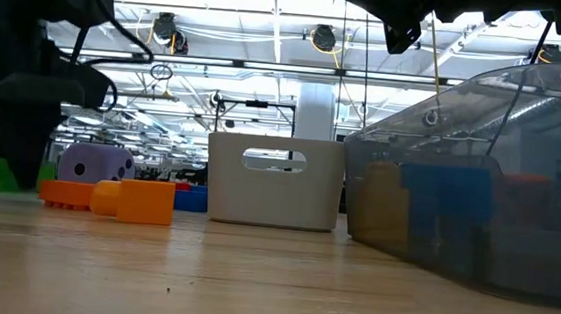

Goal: Pick & Place Toys
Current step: Put the green game piece into the black bin

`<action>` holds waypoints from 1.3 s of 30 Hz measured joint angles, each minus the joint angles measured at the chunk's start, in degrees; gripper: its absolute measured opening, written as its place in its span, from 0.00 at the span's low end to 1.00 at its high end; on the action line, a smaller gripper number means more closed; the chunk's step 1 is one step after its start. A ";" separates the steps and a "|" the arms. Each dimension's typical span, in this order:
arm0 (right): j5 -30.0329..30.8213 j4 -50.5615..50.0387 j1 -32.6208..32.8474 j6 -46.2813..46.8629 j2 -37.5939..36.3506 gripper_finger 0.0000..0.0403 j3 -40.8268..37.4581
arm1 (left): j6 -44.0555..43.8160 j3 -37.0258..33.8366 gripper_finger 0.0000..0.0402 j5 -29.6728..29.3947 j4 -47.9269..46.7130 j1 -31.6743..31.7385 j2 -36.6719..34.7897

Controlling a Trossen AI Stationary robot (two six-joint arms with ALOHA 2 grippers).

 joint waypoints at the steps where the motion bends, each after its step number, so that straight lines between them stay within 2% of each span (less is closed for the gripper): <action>1: 0.00 -0.01 0.00 0.00 0.00 0.32 0.00 | 0.50 0.27 0.46 -0.06 -0.35 0.08 -0.54; 5: 0.00 0.00 0.00 0.00 0.00 0.32 0.00 | 2.71 1.59 0.47 -1.12 -1.11 0.75 -3.70; 9: 0.00 0.14 0.00 -0.01 0.00 0.32 0.00 | 6.35 4.11 0.50 -6.31 -1.04 0.81 -8.46; 14: 0.00 2.33 -0.01 -3.70 0.04 0.32 0.00 | 12.17 8.54 0.47 -11.59 1.02 1.81 -14.57; 18: -0.02 7.55 -0.04 -8.03 0.04 0.32 0.00 | 20.68 9.90 0.47 -14.33 11.25 3.28 -18.97; 23: -0.05 16.56 -0.11 -13.56 0.04 0.32 0.00 | 32.48 9.90 0.51 -14.18 26.61 6.20 -20.83; 27: -0.09 20.96 -0.13 -18.97 0.04 0.32 0.00 | 40.04 9.90 0.48 -9.33 36.45 8.71 -20.03; 31: -0.05 17.92 -0.13 -20.96 0.04 0.32 1.36 | 44.29 9.92 0.46 0.12 41.07 11.86 -17.27; 35: 0.02 -0.69 -0.13 -25.14 0.04 0.32 7.54 | 42.97 9.92 0.50 12.53 43.18 15.60 -13.18; 39: 0.00 -19.45 -0.11 -30.27 0.06 0.32 15.10 | 40.52 9.90 0.49 21.51 45.37 18.19 -8.29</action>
